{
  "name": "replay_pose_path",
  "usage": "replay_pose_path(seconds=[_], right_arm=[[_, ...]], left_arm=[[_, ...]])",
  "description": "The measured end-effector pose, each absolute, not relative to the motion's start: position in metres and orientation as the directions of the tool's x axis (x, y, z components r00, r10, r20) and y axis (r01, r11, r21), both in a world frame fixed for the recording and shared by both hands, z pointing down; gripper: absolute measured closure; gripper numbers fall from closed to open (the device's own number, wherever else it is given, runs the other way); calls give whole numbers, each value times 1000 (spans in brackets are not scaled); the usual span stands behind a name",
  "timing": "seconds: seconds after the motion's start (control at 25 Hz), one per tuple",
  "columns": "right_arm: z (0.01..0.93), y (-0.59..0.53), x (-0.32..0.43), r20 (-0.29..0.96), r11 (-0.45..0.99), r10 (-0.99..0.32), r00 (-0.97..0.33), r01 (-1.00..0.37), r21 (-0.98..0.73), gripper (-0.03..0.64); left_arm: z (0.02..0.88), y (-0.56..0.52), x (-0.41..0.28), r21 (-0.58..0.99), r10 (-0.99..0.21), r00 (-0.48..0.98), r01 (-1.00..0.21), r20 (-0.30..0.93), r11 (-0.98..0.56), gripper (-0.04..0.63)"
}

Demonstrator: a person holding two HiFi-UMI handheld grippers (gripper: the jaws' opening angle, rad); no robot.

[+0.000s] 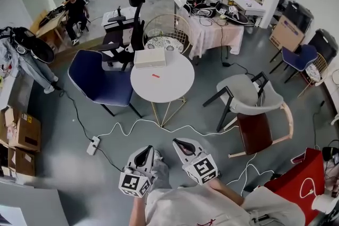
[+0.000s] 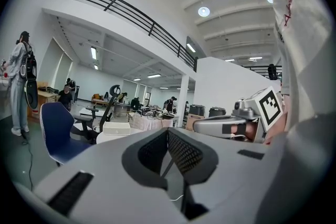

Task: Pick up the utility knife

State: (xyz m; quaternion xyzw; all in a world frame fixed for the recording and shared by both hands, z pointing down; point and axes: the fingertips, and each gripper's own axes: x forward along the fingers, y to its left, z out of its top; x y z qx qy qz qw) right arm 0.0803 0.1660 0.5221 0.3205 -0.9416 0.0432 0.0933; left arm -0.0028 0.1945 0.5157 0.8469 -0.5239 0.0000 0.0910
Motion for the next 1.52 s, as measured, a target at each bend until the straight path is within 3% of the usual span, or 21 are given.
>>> replay_pose_path(seconds=[0.76,1.52], right_arm=[[488,-46,-48,206,748,-655,-728,-662,37,600],[515,-135,-58,240,721,-672,-701,-693,-5,600]], left_arm=[[488,-21,-127,148,-843,535,-839,57,-523,583],[516,-109,-139,180,-817,566,-819,109,-544,583]])
